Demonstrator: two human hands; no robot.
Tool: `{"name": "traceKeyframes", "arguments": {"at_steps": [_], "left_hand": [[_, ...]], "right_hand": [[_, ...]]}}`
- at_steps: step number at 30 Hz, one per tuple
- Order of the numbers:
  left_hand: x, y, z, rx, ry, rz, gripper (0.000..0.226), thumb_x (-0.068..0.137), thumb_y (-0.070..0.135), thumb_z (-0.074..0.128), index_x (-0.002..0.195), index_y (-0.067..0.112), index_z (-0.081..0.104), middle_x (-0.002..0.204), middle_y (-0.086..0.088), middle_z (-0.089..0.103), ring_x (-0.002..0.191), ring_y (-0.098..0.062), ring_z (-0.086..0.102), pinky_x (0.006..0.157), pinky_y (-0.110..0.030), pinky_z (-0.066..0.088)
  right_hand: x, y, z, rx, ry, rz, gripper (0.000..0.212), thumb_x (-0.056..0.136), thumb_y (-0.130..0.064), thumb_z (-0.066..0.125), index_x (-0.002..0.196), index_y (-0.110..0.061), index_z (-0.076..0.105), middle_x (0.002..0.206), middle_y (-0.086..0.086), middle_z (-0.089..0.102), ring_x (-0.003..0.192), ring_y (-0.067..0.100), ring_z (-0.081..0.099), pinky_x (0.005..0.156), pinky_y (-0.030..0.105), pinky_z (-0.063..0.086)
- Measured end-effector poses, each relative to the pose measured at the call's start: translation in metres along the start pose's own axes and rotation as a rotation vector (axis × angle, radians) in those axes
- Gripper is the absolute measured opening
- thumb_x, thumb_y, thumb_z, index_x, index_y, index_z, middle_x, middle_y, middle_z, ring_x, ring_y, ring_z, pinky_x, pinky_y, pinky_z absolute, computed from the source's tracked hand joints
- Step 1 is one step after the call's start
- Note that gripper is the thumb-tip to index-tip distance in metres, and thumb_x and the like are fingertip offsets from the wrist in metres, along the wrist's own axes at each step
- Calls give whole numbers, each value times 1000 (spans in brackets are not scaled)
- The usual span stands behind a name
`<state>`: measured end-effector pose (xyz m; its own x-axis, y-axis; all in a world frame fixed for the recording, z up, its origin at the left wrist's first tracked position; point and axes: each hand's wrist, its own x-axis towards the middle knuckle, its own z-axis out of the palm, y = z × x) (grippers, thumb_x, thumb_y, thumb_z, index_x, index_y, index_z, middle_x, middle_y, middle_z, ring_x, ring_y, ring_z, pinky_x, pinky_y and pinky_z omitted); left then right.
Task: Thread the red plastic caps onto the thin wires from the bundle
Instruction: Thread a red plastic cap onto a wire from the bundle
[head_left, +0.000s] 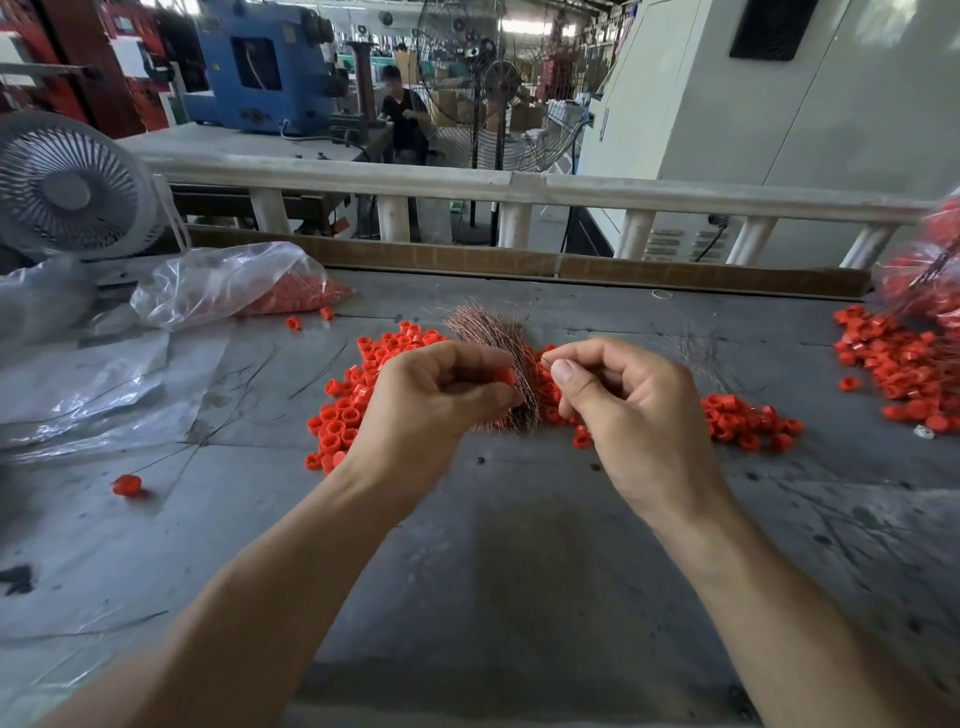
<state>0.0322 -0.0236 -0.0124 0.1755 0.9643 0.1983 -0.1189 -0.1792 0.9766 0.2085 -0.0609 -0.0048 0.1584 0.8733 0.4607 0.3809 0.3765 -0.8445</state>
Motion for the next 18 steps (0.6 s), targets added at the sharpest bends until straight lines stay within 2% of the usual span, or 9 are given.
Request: {"name": "traceKeyframes", "arguments": {"at_steps": [2, 5, 8, 11, 15, 18], "left_hand": [[0, 1, 0, -28, -1, 3, 27, 84, -12, 72, 100, 9, 74, 87, -5, 77, 88, -21, 77, 84, -27, 60], [0, 2, 0, -40, -4, 10, 29, 84, -14, 70, 100, 10, 73, 88, -5, 76, 89, -22, 77, 86, -27, 60], [-1, 2, 1, -27, -21, 14, 30, 85, -15, 69, 99, 11, 73, 86, -2, 76, 88, -20, 76, 86, -26, 59], [-2, 2, 2, -25, -35, 16, 30, 85, -15, 69, 100, 11, 73, 86, -3, 76, 87, -19, 76, 86, -27, 60], [-2, 2, 2, -55, -45, 12, 28, 85, -13, 70, 102, 8, 72, 88, -5, 77, 86, -18, 76, 82, -24, 59], [-2, 2, 2, -80, -51, 2, 25, 84, -9, 72, 104, 6, 72, 88, -7, 78, 85, -19, 76, 78, -23, 59]], "right_hand": [[0, -2, 0, -11, 6, -1, 15, 96, -15, 69, 90, -26, 78, 69, -12, 70, 65, 2, 62, 61, 23, 51], [-1, -5, 1, -32, 9, -10, 11, 93, -16, 73, 86, -23, 79, 74, -13, 73, 68, -1, 63, 60, 16, 50], [-2, -5, 1, -34, 4, -3, 10, 92, -19, 75, 83, -23, 78, 70, -10, 71, 64, -1, 62, 56, 18, 50], [-2, -5, 1, -26, -6, -9, 11, 92, -19, 76, 82, -23, 77, 68, -10, 70, 61, -2, 60, 55, 13, 46], [-3, -4, 4, -20, -12, -14, 13, 92, -18, 75, 81, -23, 76, 59, -15, 64, 54, -2, 55, 53, 8, 40], [-4, -3, 7, -17, -16, -26, 14, 92, -17, 75, 80, -24, 76, 66, -8, 69, 59, -2, 57, 57, 10, 43]]}}
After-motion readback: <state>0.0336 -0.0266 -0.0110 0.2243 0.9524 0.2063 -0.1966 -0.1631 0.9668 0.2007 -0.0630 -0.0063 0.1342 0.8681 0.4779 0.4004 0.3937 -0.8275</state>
